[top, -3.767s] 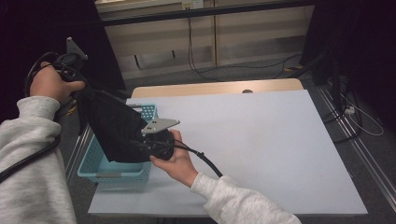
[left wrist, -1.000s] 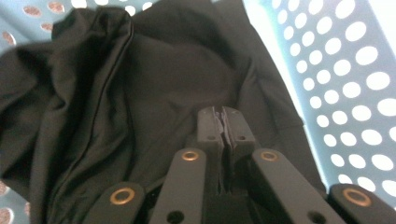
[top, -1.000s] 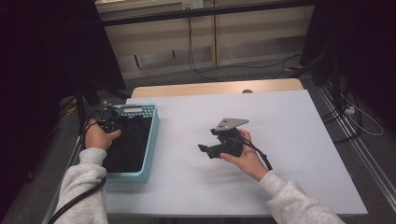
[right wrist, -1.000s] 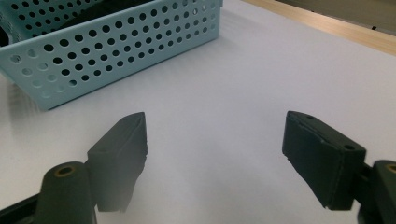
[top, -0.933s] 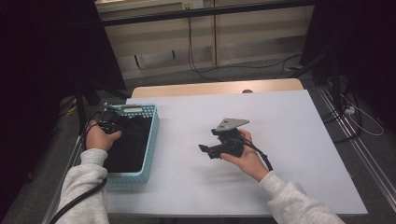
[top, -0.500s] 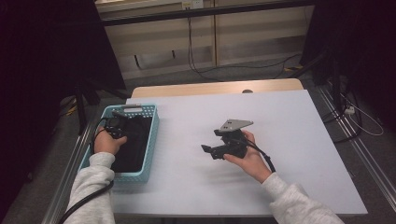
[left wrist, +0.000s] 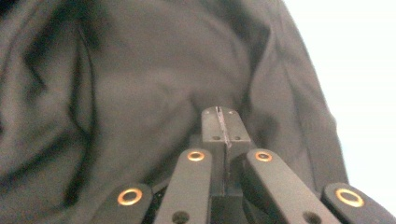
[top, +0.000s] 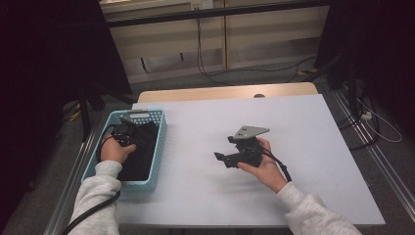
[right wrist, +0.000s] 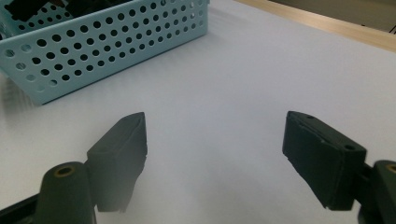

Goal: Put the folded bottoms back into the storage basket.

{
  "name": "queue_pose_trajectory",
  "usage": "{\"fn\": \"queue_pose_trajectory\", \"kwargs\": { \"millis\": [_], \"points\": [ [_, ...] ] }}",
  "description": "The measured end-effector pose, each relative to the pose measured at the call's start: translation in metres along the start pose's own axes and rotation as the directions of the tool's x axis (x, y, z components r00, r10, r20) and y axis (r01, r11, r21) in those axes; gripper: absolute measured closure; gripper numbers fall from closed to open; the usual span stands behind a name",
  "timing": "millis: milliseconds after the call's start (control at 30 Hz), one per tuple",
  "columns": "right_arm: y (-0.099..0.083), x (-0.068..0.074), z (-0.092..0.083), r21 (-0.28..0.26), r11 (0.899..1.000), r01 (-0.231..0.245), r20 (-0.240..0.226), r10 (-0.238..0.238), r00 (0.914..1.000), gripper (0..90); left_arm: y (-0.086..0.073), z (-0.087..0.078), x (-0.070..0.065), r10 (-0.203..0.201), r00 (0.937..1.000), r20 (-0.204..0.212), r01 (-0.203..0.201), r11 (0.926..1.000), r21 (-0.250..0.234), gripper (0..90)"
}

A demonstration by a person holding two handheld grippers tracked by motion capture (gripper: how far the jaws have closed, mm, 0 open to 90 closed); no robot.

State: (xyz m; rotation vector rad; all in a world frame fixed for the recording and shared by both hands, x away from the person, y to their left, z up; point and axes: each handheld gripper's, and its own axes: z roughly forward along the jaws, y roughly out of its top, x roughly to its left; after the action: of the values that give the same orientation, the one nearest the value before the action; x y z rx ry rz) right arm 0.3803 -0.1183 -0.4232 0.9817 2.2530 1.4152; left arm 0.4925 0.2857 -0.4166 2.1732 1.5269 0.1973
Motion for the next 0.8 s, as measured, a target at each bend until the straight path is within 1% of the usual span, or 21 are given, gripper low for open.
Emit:
{"fn": "queue_pose_trajectory", "kwargs": {
  "millis": [67, 133, 167, 267, 300, 333, 367, 433, 500, 533, 567, 600, 633, 667, 700, 733, 800],
  "points": [
    [0.000, 0.000, -0.001, -0.001, 1.000, 0.001, 0.001, -0.001, 1.0000, 21.2, 0.005, 0.000, -0.001, 0.009, 0.9999, -0.015, -0.009, 0.9988, -0.047, 90.0],
    [0.000, -0.001, -0.001, -0.004, 1.000, 0.000, 0.002, 0.000, 1.0000, 21.2, 0.010, 0.002, -0.004, 0.009, 0.9999, -0.011, -0.010, 0.9985, -0.054, 90.0],
    [0.000, -0.002, -0.001, -0.006, 1.000, -0.005, 0.003, 0.005, 1.0000, 21.2, 0.011, 0.005, -0.005, 0.018, 0.9998, -0.012, -0.018, 0.9986, -0.049, 90.0],
    [-0.001, -0.003, -0.001, 0.000, 1.000, -0.006, 0.004, 0.006, 1.0000, 21.1, 0.011, 0.016, -0.011, 0.034, 0.9994, 0.010, -0.034, 0.9992, -0.023, 90.0],
    [-0.001, -0.003, -0.001, 0.000, 1.000, -0.006, 0.004, 0.006, 1.0000, 21.1, 0.010, 0.020, -0.013, 0.035, 0.9992, 0.017, -0.035, 0.9994, -0.005, 90.0],
    [-0.001, -0.003, -0.001, 0.001, 1.000, -0.009, 0.002, 0.009, 1.0000, 21.0, 0.009, 0.022, -0.016, 0.034, 0.9991, 0.026, -0.034, 0.9992, -0.019, 90.0],
    [-0.002, -0.003, -0.001, 0.002, 1.000, -0.012, 0.004, 0.012, 0.9999, 21.1, 0.010, 0.023, -0.019, 0.039, 0.9983, 0.044, -0.038, 0.9989, -0.028, 90.0],
    [-0.002, -0.004, -0.001, 0.005, 1.000, -0.009, 0.002, 0.009, 1.0000, 21.0, 0.011, 0.024, -0.026, 0.073, 0.9950, 0.069, -0.072, 0.9974, -0.009, 90.0],
    [-0.003, -0.004, -0.001, 0.009, 1.000, -0.010, 0.003, 0.010, 0.9999, 20.9, 0.011, 0.023, -0.029, 0.071, 0.9948, 0.073, -0.072, 0.9973, 0.012, 90.0],
    [-0.003, -0.004, -0.001, 0.010, 1.000, -0.012, 0.002, 0.012, 0.9999, 20.8, 0.011, 0.022, -0.027, 0.070, 0.9942, 0.081, -0.071, 0.9974, 0.012, 90.0],
    [-0.003, -0.003, -0.001, 0.011, 1.000, -0.011, 0.002, 0.011, 0.9999, 20.8, 0.011, 0.021, -0.025, 0.061, 0.9950, 0.079, -0.062, 0.9980, 0.009, 90.0],
    [-0.003, -0.003, -0.001, 0.013, 1.000, -0.007, 0.003, 0.007, 1.0000, 20.8, 0.010, 0.018, -0.021, 0.051, 0.9965, 0.066, -0.051, 0.9987, 0.001, 90.0],
    [-0.003, -0.003, -0.001, 0.013, 1.000, -0.007, 0.001, 0.007, 1.0000, 20.7, 0.010, 0.015, -0.018, 0.043, 0.9973, 0.061, -0.042, 0.9990, -0.015, 89.7],
    [-0.003, -0.002, -0.001, 0.014, 1.000, -0.006, 0.000, 0.006, 1.0000, 20.6, 0.009, 0.012, -0.013, 0.037, 0.9973, 0.063, -0.036, 0.9992, -0.020, 89.3],
    [-0.004, -0.002, -0.001, 0.013, 1.000, -0.003, 0.002, 0.003, 1.0000, 20.6, 0.008, 0.008, -0.009, 0.030, 0.9981, 0.055, -0.028, 0.9991, -0.033, 88.2],
    [-0.004, -0.002, -0.001, 0.014, 1.000, -0.003, 0.003, 0.003, 1.0000, 20.7, 0.007, 0.003, -0.004, 0.027, 0.9990, 0.035, -0.025, 0.9986, -0.046, 87.5],
    [-0.003, -0.002, -0.001, 0.009, 1.000, -0.006, 0.003, 0.006, 1.0000, 20.7, 0.006, -0.005, 0.007, 0.002, 0.9999, 0.012, -0.001, 0.9976, -0.070, 87.7]
  ]
}}
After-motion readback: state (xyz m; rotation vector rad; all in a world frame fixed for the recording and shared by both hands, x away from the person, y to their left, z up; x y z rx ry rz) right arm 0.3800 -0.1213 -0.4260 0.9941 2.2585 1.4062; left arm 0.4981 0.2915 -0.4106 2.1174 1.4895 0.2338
